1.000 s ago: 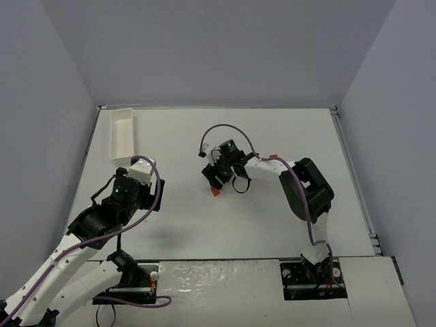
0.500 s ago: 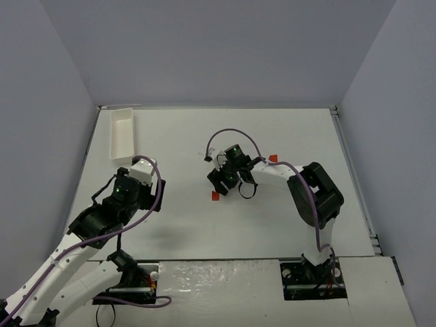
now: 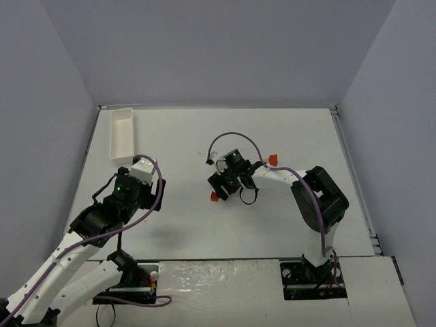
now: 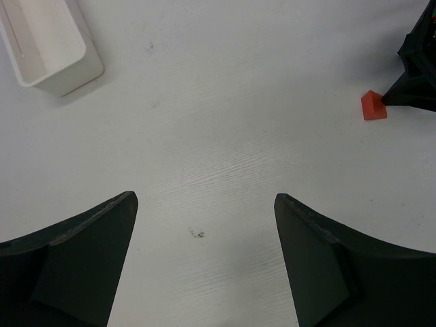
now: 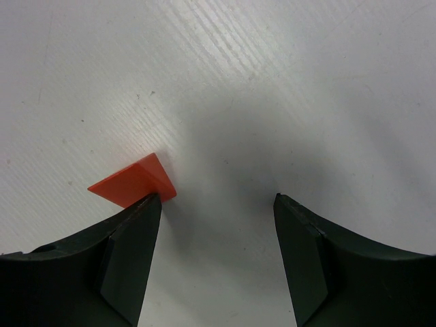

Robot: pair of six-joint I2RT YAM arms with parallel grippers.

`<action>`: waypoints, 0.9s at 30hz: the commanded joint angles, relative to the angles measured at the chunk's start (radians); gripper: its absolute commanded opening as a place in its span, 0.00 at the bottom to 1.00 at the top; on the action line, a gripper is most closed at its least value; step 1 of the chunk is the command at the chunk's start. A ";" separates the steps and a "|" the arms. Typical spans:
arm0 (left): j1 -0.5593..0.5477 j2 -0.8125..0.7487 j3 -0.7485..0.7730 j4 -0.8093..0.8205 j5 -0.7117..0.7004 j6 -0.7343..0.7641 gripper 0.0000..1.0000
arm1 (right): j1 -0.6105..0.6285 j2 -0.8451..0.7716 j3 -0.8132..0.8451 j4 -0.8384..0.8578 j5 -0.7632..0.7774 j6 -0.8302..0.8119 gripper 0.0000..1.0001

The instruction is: Build the wood block tower

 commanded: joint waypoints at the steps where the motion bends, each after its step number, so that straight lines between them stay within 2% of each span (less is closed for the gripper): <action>1: 0.006 0.004 0.023 0.053 0.008 0.010 0.79 | 0.024 -0.041 -0.006 -0.051 0.014 0.045 0.64; 19: 0.006 0.000 0.022 0.052 0.008 0.010 0.79 | 0.093 -0.074 0.003 -0.059 0.103 0.053 0.64; 27: 0.006 -0.002 0.020 0.051 0.008 0.008 0.79 | 0.102 -0.037 0.035 -0.059 0.086 -0.062 0.64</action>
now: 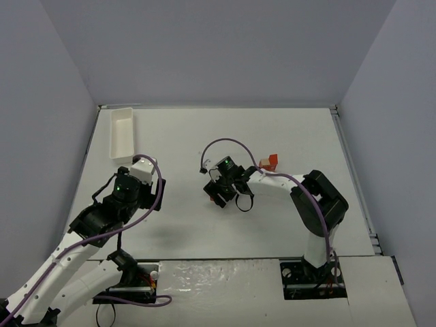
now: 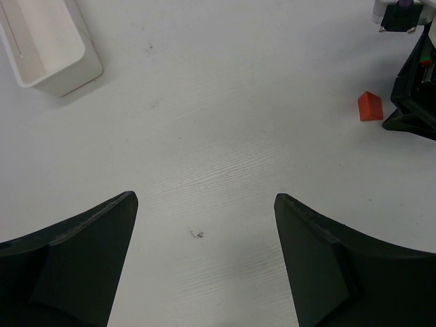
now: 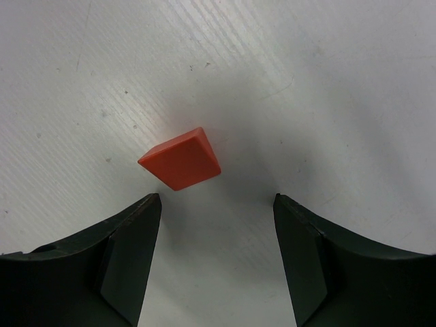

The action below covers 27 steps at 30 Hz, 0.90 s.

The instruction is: Build the wood block tower

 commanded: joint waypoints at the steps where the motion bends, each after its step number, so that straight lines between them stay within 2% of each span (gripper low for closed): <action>1: 0.005 0.000 0.020 0.051 0.005 0.009 0.79 | 0.006 -0.009 0.045 0.007 -0.013 -0.103 0.64; 10: 0.005 0.002 0.022 0.052 0.005 0.009 0.79 | 0.000 -0.004 0.098 -0.030 -0.144 -0.213 0.64; 27: 0.006 0.005 0.023 0.052 0.005 0.009 0.79 | 0.021 0.051 0.186 -0.059 -0.143 -0.214 0.63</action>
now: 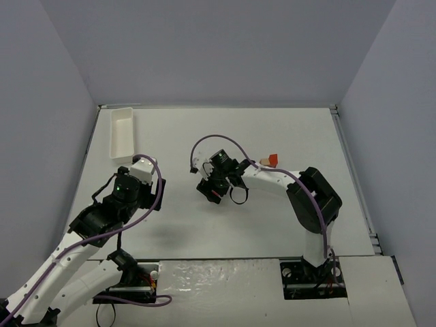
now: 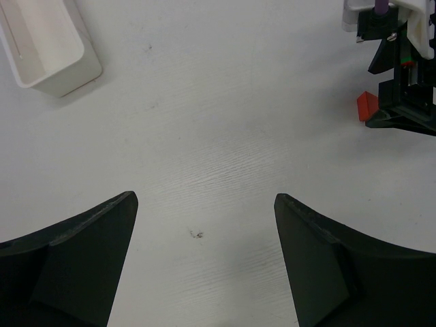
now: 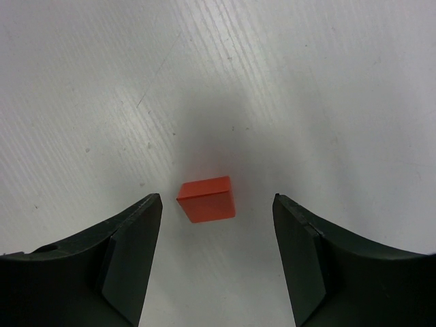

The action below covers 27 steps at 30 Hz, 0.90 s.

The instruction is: Build the wood block tower

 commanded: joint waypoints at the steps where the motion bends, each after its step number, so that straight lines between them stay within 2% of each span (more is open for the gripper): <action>1: 0.006 0.007 0.023 0.052 0.004 0.009 0.79 | 0.015 -0.002 0.047 -0.004 -0.017 -0.010 0.62; 17: 0.006 0.010 0.025 0.051 0.002 0.007 0.79 | 0.022 0.016 0.066 -0.009 -0.013 -0.010 0.55; 27: 0.005 0.007 0.023 0.051 0.001 0.009 0.79 | 0.025 0.021 0.078 -0.012 -0.018 -0.011 0.46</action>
